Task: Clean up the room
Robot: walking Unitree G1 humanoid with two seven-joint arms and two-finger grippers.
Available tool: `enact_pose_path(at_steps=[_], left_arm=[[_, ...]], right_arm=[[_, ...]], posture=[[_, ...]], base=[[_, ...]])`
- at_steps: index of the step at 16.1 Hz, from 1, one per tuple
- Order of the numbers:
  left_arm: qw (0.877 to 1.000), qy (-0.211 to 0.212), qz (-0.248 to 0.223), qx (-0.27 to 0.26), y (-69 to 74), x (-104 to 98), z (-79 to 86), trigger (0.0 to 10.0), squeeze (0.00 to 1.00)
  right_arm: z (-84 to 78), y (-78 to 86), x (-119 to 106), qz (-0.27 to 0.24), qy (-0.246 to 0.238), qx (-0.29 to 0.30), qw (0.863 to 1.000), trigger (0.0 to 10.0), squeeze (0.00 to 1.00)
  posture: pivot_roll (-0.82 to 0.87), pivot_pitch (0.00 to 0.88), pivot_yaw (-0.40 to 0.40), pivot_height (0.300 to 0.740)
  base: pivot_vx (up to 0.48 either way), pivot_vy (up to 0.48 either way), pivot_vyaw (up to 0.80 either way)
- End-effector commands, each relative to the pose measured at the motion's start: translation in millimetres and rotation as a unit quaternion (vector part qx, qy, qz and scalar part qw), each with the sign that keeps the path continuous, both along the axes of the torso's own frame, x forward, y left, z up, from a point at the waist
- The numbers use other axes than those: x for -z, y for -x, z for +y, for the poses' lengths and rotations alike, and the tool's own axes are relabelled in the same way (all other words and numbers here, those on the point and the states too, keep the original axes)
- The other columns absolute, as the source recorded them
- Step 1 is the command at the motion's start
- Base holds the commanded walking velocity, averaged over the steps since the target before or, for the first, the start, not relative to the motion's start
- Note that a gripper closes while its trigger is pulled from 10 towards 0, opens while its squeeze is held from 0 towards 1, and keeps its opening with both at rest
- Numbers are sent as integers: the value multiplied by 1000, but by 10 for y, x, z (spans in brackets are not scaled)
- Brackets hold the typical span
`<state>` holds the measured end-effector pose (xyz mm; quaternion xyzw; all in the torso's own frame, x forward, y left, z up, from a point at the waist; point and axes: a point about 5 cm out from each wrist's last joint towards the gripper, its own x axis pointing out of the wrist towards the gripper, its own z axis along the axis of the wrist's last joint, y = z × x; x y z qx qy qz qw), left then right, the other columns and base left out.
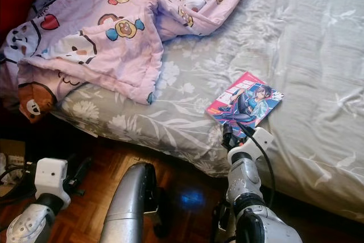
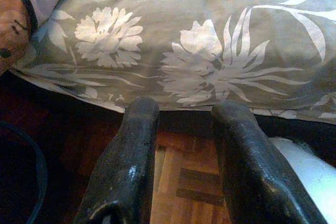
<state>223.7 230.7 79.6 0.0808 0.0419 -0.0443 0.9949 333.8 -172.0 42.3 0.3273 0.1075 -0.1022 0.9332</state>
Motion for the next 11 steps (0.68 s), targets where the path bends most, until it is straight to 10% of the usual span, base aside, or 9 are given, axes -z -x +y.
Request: enact_pose_path(at_steps=[1,6,7,11], left_arm=[[1000,-7,20,-5,73,40,64,10000,0],[1000,-14,25,-11,93,-3,108,10000,0],[999,-14,27,-11,103,0,106,10000,0],[999,-17,32,-9,97,3,102,10000,0]], right_arm=[[189,148,234,51,-61,-13,997,10000,0],[341,107,193,33,-116,-27,992,10000,0],[346,106,190,29,-122,-25,992,0,0],[386,88,159,9,-141,-42,989,0,0]], posture=[[373,411,112,584],[395,414,120,584],[395,414,122,584],[388,413,123,584]], base=[[0,0,0],[0,0,0],[0,0,0],[0,0,0]])
